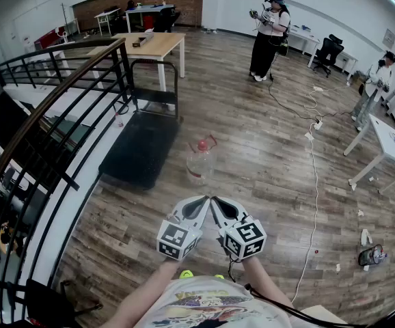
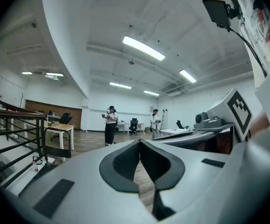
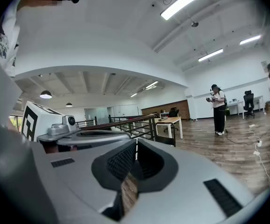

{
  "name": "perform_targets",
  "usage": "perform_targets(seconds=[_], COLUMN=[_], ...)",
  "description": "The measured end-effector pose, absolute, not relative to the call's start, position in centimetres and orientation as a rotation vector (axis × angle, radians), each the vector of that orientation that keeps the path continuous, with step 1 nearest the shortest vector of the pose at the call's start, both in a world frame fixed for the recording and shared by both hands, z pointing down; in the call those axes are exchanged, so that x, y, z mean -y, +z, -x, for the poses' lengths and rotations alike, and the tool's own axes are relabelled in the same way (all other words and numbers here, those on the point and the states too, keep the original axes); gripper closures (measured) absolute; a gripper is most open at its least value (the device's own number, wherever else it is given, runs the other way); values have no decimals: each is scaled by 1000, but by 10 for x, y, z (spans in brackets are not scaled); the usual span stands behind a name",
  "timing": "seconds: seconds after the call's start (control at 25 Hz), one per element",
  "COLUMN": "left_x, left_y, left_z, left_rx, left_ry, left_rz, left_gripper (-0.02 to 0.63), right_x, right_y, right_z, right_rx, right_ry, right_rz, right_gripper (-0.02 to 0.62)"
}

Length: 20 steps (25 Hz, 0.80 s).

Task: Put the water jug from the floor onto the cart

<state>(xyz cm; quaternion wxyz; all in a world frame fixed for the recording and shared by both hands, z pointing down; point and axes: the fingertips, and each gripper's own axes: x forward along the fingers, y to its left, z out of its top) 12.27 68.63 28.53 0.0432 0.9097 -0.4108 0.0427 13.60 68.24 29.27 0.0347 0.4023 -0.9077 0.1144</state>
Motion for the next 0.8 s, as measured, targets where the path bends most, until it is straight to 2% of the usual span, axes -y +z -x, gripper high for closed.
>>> perform_targets(seconds=[0.8], left_x=[-673], left_y=[282], left_z=[-104], left_rx=[1268], left_ry=[93], left_rz=[-2782], left_gripper=[595], right_x=[-668], right_y=[290], right_z=[-119], right_rx=[2775], right_ry=[241], right_rz=[-1286], right_gripper=[569])
